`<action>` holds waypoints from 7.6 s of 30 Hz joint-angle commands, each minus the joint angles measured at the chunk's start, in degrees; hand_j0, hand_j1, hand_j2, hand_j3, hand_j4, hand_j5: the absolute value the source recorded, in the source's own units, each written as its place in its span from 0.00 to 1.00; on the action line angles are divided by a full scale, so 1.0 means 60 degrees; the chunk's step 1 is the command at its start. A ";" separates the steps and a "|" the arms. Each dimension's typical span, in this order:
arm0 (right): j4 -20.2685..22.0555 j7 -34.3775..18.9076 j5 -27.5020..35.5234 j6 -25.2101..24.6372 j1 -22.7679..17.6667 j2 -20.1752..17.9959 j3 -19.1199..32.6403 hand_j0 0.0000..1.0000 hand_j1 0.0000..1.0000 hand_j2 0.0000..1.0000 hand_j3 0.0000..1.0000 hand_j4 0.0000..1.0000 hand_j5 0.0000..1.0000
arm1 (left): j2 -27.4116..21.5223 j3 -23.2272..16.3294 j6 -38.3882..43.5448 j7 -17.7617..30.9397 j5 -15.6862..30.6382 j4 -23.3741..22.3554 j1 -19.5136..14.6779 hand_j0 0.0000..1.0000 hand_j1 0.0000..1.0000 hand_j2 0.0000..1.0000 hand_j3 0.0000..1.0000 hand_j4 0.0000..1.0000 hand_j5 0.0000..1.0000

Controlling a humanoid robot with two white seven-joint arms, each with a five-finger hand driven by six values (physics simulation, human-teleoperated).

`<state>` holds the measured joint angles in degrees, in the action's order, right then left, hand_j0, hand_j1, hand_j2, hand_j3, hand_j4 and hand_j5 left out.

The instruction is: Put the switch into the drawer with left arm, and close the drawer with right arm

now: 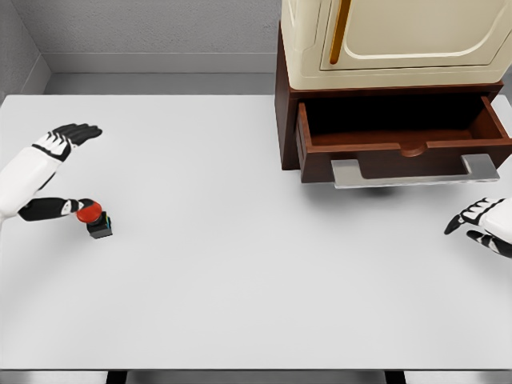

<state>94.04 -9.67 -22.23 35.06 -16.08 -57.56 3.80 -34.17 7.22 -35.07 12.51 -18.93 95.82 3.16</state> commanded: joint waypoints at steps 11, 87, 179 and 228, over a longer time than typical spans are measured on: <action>0.0323 0.0000 0.0087 -0.0010 -0.0015 -0.0001 0.0070 0.52 0.52 0.52 0.52 0.52 0.52 | -0.1279 -0.1395 0.0011 0.1649 0.4503 -0.0106 0.0088 1.00 1.00 1.00 1.00 1.00 1.00; 0.0470 0.0015 0.0101 -0.0010 -0.0103 -0.0060 0.0231 0.52 0.52 0.52 0.52 0.52 0.52 | 0.0318 -0.1014 0.0835 0.3749 0.6569 -0.3475 -0.0014 0.79 0.79 0.79 0.79 0.79 0.79; 0.0470 0.0015 0.0189 -0.0010 -0.0234 -0.0074 0.0510 0.53 0.53 0.53 0.53 0.53 0.53 | 0.4625 -0.2918 0.1640 0.3749 0.1486 -0.0574 -0.4043 0.45 0.45 0.45 0.45 0.45 0.45; 0.0411 0.0030 0.0189 -0.0010 -0.0234 -0.0089 0.0627 0.54 0.54 0.54 0.54 0.54 0.54 | 0.5694 -0.4793 0.2212 0.3749 -0.3217 -0.0208 -0.6357 0.46 0.46 0.46 0.46 0.46 0.46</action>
<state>96.49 -9.51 -21.48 35.06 -17.49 -58.10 7.58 0.00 -20.84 -22.00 35.04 -38.47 95.57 -35.33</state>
